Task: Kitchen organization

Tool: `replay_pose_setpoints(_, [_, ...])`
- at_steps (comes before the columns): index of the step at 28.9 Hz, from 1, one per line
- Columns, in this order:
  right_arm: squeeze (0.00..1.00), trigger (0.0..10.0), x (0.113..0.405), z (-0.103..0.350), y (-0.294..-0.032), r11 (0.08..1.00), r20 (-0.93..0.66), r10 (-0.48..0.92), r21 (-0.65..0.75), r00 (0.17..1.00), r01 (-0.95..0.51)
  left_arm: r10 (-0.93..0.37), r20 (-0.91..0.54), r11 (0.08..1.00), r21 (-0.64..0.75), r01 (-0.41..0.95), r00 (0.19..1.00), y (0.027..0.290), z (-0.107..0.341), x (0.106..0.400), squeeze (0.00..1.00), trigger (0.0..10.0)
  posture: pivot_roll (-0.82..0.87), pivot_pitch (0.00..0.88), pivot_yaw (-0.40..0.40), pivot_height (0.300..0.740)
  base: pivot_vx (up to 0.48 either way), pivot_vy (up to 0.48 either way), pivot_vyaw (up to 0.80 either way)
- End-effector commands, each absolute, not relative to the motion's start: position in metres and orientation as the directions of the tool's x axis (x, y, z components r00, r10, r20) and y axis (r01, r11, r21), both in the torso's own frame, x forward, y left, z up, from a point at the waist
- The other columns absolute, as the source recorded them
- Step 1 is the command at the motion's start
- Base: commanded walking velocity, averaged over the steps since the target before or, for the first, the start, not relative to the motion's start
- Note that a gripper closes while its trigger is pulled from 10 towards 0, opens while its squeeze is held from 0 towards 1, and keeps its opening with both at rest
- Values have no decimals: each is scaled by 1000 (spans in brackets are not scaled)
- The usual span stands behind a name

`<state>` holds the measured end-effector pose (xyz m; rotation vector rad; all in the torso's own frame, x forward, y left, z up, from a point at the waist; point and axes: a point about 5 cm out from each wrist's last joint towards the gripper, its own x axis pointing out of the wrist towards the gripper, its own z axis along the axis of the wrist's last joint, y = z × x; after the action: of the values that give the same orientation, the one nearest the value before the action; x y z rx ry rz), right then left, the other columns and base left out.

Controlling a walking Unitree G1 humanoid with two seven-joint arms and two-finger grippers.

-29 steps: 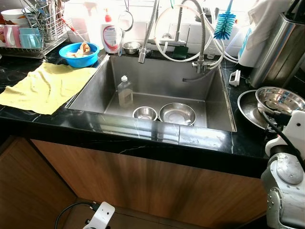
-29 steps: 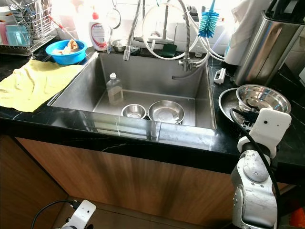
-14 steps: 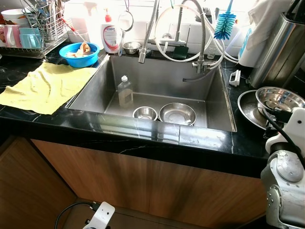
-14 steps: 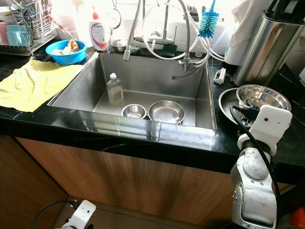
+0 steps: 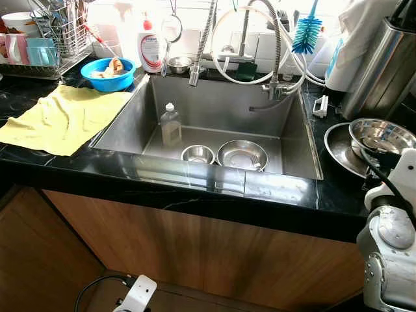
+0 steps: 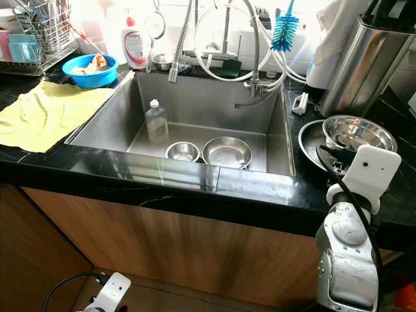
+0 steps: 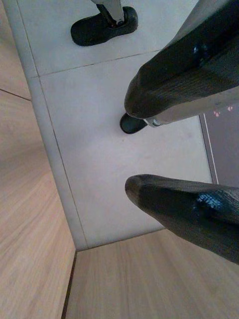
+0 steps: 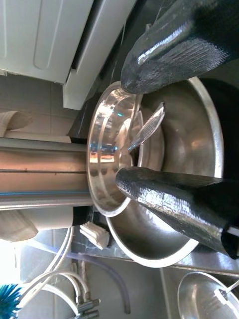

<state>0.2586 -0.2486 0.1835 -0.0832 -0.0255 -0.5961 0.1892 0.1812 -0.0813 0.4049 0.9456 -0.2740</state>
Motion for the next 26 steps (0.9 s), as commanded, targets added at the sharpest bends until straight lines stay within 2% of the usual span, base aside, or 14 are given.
replay_pose_setpoints(1, [0, 10000, 256, 179, -253, 809, 23, -583, -80, 812, 583, -54, -834, 881, 219, 420, 549, 182, -82, 188, 0, 10000, -146, 8, -36, 740, 0, 0, 0])
replay_pose_setpoints(20, [0, 10000, 256, 172, -256, 798, -17, -598, -97, 801, 594, -53, -834, 881, 220, 419, 549, 183, -82, 187, 0, 10000, -144, 10, -38, 740, 0, 0, 0])
replay_pose_setpoints(21, [0, 8745, 256, 172, -256, 798, -18, -598, -97, 801, 594, -53, -834, 881, 220, 419, 549, 182, -82, 187, 0, 10000, -144, 10, -38, 740, 0, 0, 0])
replay_pose_setpoints(22, [0, 4627, 256, 172, -256, 799, -18, -597, -94, 802, 593, -53, -834, 881, 220, 419, 549, 182, -82, 188, 0, 10000, -144, 10, -38, 740, 0, 0, 0])
replay_pose_setpoints(23, [0, 0, 256, 172, -256, 800, -15, -596, -90, 803, 593, -54, -834, 881, 220, 420, 550, 182, -82, 188, 0, 10000, -144, 10, -38, 740, 0, 0, 0])
replay_pose_setpoints(26, [0, 0, 256, 173, -255, 802, -13, -594, -86, 804, 591, -54, -834, 880, 220, 421, 549, 182, -82, 188, 0, 10000, -146, 9, -37, 740, 0, 0, 0])
